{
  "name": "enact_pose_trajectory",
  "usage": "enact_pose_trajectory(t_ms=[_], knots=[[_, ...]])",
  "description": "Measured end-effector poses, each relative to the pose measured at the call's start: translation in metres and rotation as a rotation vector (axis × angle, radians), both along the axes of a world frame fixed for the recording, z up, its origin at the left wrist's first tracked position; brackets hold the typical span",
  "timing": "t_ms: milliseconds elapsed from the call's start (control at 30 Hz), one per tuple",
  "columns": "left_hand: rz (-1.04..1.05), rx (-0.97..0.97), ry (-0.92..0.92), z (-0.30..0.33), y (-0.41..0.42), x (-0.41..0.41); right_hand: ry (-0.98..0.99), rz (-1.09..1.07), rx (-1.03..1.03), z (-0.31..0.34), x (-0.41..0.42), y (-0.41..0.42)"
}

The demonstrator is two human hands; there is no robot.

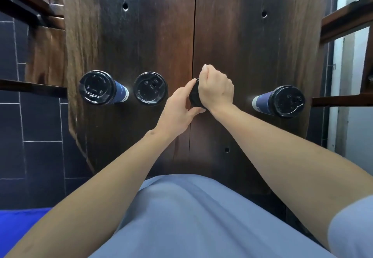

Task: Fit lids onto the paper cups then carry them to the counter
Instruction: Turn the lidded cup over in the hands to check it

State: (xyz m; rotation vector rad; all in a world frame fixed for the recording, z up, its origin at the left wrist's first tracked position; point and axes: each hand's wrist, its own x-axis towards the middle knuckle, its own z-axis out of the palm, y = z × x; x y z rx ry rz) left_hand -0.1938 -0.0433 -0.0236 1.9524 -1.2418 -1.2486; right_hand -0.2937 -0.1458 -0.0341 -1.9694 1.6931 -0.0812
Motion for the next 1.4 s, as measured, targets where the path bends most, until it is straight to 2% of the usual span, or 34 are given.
enact_pose_trajectory(t_ms=[267, 400, 467, 600, 667, 800, 1000, 1167, 1267, 1400], knots=[[0.005, -0.006, -0.009, 0.001, -0.001, 0.000, 0.043, 0.025, -0.048, -0.005, 0.004, -0.001], [0.018, -0.009, -0.009, 0.007, -0.003, -0.002, 0.046, 0.011, 0.023, 0.000, 0.004, -0.001], [0.039, 0.006, 0.029, 0.010, -0.003, -0.003, -0.089, -0.034, 0.145, 0.005, 0.001, -0.005], [0.086, 0.036, 0.108, 0.013, -0.009, 0.000, -0.664, -0.188, 0.492, 0.018, -0.033, -0.012], [0.102, 0.048, 0.118, 0.015, -0.013, 0.002, -0.764, -0.144, 0.616, 0.015, -0.060, -0.005], [0.066, 0.045, 0.139, 0.018, -0.019, 0.000, -0.720, -0.048, 0.712, 0.006, -0.092, 0.007], [0.119, 0.023, 0.124, 0.038, -0.029, -0.005, -0.641, 0.032, 0.641, 0.023, -0.094, -0.010], [0.111, 0.128, 0.132, 0.067, -0.036, 0.006, -0.614, 0.130, 0.647, 0.051, -0.097, -0.015], [0.070, 0.217, 0.254, 0.085, -0.033, 0.012, -0.606, 0.187, 0.690, 0.065, -0.099, -0.011], [-0.133, 0.276, 0.396, 0.111, -0.019, 0.017, -0.556, 0.269, 0.695, 0.084, -0.098, 0.000]])
